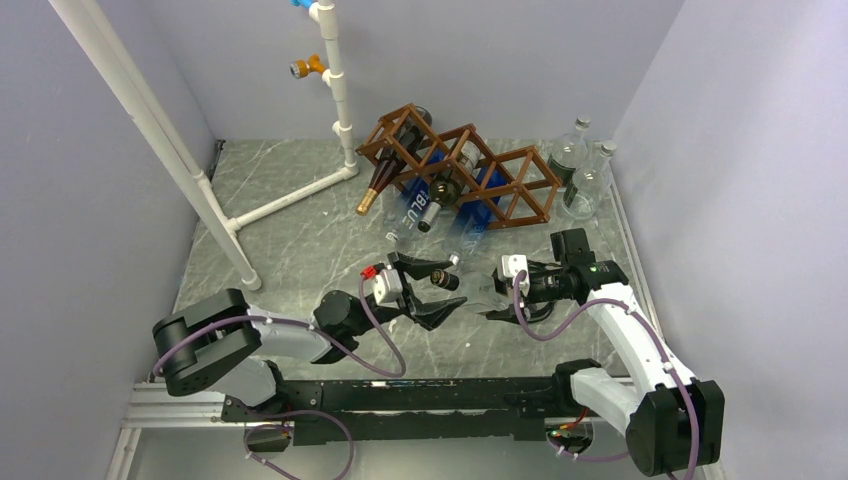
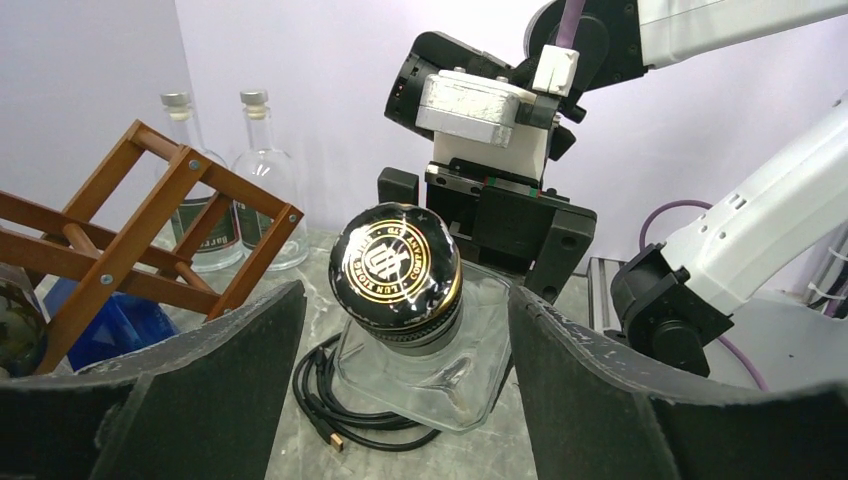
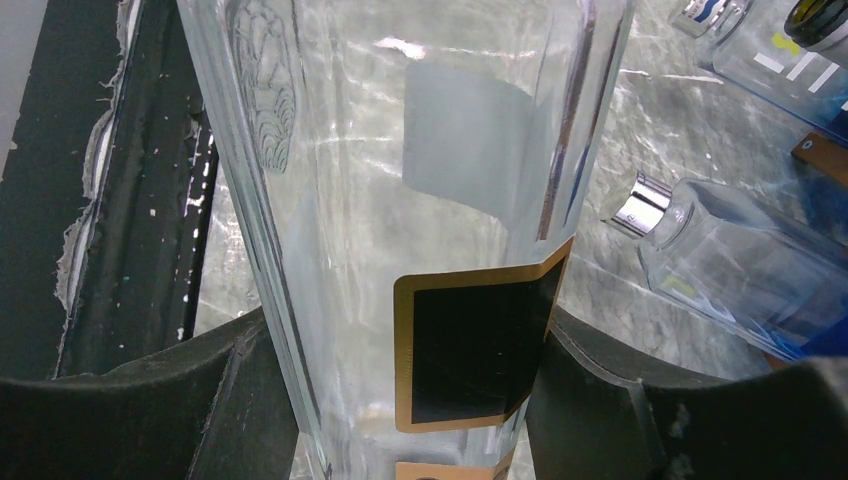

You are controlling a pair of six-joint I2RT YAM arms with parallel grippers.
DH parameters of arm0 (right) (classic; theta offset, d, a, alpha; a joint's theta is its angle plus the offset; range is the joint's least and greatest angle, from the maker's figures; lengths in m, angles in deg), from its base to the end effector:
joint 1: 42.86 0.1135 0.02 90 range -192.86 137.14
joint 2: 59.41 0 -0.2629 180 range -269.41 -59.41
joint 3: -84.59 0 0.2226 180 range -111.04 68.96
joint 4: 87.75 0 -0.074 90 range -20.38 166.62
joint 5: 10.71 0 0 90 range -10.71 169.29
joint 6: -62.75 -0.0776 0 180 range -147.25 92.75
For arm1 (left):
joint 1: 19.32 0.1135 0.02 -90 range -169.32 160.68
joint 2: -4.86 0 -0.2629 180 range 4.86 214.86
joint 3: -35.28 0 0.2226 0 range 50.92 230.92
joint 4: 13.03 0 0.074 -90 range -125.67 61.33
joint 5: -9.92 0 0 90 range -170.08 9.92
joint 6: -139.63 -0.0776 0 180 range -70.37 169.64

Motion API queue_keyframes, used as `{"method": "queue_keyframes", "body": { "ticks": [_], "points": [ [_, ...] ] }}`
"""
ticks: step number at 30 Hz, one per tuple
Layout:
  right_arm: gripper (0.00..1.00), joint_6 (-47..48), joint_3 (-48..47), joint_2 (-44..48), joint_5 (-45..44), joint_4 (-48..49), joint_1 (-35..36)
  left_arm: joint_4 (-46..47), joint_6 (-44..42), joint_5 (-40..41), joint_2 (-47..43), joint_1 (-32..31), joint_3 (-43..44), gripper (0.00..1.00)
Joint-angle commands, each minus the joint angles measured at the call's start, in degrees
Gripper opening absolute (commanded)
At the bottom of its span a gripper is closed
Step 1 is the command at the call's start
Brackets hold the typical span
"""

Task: Take the wine bottle off the wine rack
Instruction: Place the wine bottle at the center of the board.

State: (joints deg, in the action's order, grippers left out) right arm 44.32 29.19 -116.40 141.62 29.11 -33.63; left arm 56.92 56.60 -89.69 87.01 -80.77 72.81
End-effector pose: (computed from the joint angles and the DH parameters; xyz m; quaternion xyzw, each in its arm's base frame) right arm 0.1333 0.0913 0.2283 -0.6274 0.5625 0.3352 0.4215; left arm 0.1218 -0.2509 0.2820 0.3069 0.4415 -0.5104 0.6711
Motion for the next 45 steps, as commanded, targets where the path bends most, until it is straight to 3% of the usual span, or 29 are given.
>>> {"method": "queue_keyframes", "body": {
  "ticks": [1, 10, 14, 18, 22, 24, 29, 32, 38, 45],
  "points": [
    [0.0, 1.6, -1.2, 1.0, 8.2, 2.1, -0.4, 8.7, 2.8, -0.7, 1.0, -0.3, 2.5, 0.77],
    [0.0, 1.7, -1.1, 1.0, 8.2, 2.1, -0.5, 9.7, 3.6, -1.4, 1.3, -0.3, 2.9, 0.66],
    [0.0, 1.7, -1.1, 1.0, 8.2, 2.0, -0.5, 9.7, 3.8, -1.5, 1.3, -0.3, 3.0, 0.56],
    [0.0, 1.7, -1.0, 0.9, 8.2, 2.1, -0.5, 9.6, 3.7, -1.6, 1.1, -0.3, 3.2, 0.34],
    [0.0, 1.6, -0.6, 0.9, 7.9, 2.4, -0.6, 9.2, 3.7, -0.9, 0.3, -0.3, 3.0, 0.01],
    [0.06, 1.7, -0.3, 1.0, 7.5, 2.7, -0.6, 8.6, 3.4, -0.8, -0.7, -0.3, 3.0, 0.0],
    [0.42, 2.0, 0.1, 1.0, 7.4, 2.6, -0.6, 4.9, 2.0, -0.4, -4.9, -0.3, 2.9, 0.0],
    [0.57, 2.4, 0.2, 0.9, 7.6, 2.1, -0.7, 1.9, 1.2, 0.1, -7.6, -0.3, 3.1, 0.0],
    [0.71, 2.9, -0.3, 0.9, 8.0, 0.4, -0.6, -2.4, -0.6, 1.9, -13.4, -0.3, 2.6, 0.0],
    [0.77, 4.0, -0.7, 1.1, 8.2, -1.3, -0.6, -7.4, -2.0, 3.6, -20.1, -0.3, 2.4, 0.0]
  ]
}}
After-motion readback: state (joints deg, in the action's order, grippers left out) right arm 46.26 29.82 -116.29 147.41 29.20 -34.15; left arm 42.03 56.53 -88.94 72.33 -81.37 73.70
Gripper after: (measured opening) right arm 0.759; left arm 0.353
